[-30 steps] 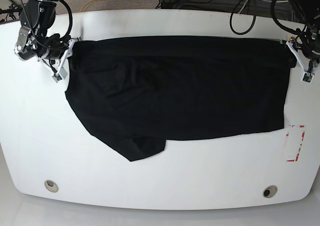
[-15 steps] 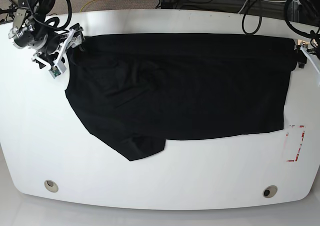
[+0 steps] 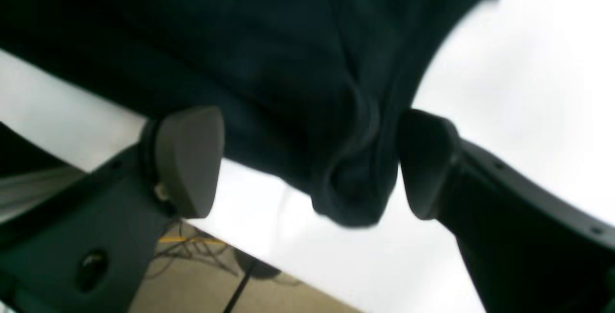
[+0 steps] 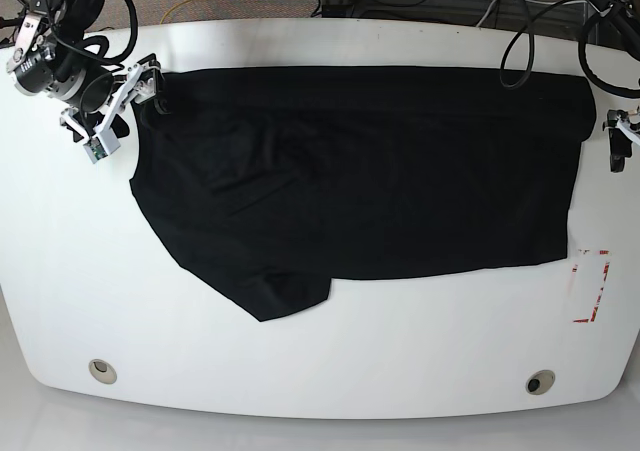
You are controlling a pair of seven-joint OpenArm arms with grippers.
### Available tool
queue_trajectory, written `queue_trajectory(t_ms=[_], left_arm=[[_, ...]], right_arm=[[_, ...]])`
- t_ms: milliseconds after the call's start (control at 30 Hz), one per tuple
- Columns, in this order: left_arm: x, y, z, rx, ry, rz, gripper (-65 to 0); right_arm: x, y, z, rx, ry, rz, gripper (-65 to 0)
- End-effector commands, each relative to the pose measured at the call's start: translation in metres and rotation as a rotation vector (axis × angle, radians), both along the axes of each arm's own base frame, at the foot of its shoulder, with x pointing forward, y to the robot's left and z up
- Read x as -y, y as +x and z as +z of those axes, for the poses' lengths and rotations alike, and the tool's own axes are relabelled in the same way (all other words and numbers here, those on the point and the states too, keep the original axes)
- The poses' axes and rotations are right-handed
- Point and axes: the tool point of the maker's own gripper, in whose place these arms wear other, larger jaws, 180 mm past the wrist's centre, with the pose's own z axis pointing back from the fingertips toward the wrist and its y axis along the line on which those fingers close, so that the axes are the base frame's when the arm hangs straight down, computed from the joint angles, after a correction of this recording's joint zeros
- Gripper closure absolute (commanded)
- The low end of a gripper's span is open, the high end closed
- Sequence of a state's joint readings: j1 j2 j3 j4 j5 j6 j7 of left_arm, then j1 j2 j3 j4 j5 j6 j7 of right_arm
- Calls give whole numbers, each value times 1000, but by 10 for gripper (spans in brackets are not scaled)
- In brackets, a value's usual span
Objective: Fold the T-shirt properly
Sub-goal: 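Press and smooth the folded shirt's side with the right gripper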
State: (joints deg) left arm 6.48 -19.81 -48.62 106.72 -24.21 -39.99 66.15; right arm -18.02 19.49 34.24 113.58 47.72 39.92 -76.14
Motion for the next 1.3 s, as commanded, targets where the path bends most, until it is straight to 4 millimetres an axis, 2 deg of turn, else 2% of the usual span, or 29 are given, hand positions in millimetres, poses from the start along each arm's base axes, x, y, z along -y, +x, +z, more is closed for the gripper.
queue_trajectory(t_ms=[0,167,233,367,567,700,867,1100,1233,1267], left_arm=[[3,3,-19,-60,-14,-15,-524],[17,2,-57,-170,-59,-51,-524],[16,-2,-68,-200,-78,-42,-524],[15,-8,-85,-236,-121,-25,-524],[14,-2,-95,-184,-162,-24,-524],[4,-6,-103,-213,-127,1,-524],[-1,3,-96,-189,-91,5,-524],[-4,5,-94,-188,-77,9,-524],[-5,5,-92,-185,-73,8,-524],[-5,5,-92,-185,-73,8,-524]], right_arm=[[0,25,19,89,2,2,-539],[-10,48,21,119,32,10,-539],[-10,55,15,102,14,13,-539],[-21,84,7,83,-36,59,-539],[-51,113,-3,92,-41,124,-539],[-66,125,-13,60,-46,174,-539],[-85,136,-26,22,6,198,-539],[-83,135,-44,-28,12,176,-536],[-90,133,-51,-45,25,176,-455],[-91,132,-52,-49,24,176,-404]])
